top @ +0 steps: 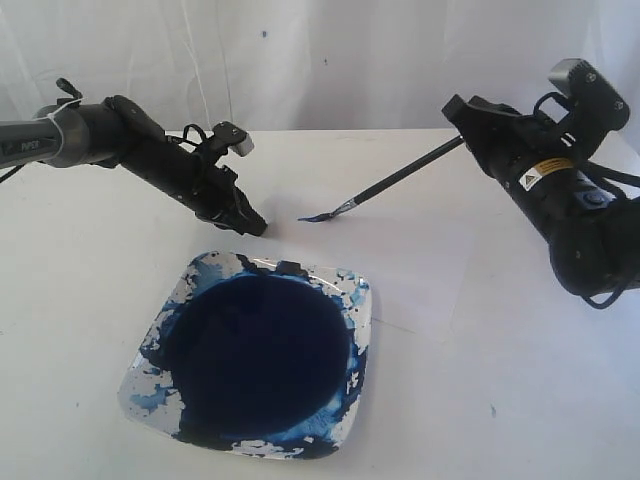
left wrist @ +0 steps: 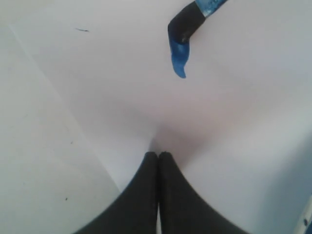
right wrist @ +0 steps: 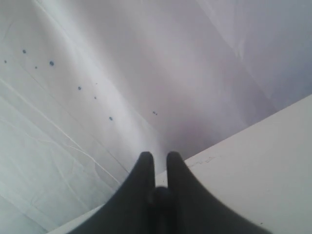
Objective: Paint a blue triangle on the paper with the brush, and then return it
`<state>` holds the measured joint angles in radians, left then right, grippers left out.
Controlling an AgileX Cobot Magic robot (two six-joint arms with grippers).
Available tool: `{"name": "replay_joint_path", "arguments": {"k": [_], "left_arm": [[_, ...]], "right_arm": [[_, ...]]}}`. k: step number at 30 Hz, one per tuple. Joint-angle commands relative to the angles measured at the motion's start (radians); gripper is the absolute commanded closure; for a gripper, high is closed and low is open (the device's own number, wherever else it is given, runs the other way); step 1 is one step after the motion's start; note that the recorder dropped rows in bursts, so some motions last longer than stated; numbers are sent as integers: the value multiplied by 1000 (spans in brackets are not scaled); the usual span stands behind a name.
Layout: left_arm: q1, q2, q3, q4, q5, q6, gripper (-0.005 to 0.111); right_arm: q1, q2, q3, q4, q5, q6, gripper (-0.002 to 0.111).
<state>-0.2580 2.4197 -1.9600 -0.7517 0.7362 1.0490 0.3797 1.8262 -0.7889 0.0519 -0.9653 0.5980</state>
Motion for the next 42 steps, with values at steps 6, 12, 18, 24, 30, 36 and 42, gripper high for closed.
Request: {"name": "replay_joint_path", "arguments": {"k": [6, 12, 18, 24, 30, 36, 42], "left_arm": [[-3, 12, 3, 6, 16, 0, 107], [-3, 12, 3, 6, 16, 0, 107], [-3, 12, 3, 6, 16, 0, 107], [-3, 12, 3, 8, 17, 0, 107], [-3, -9, 1, 18, 15, 0, 107], [-3, -51, 1, 37, 12, 0, 107], [-3, -83, 1, 43, 12, 0, 107]], "right_arm": [[-1, 2, -7, 34, -7, -86, 107], [-1, -10, -7, 69, 3, -153, 107], [-1, -43, -7, 119, 27, -222, 107], [-1, -49, -7, 129, 28, -237, 107], [-1, -49, -7, 135, 28, -266, 107], [-1, -49, -7, 135, 26, -257, 107], [-1, -55, -7, 135, 26, -232, 107]]}}
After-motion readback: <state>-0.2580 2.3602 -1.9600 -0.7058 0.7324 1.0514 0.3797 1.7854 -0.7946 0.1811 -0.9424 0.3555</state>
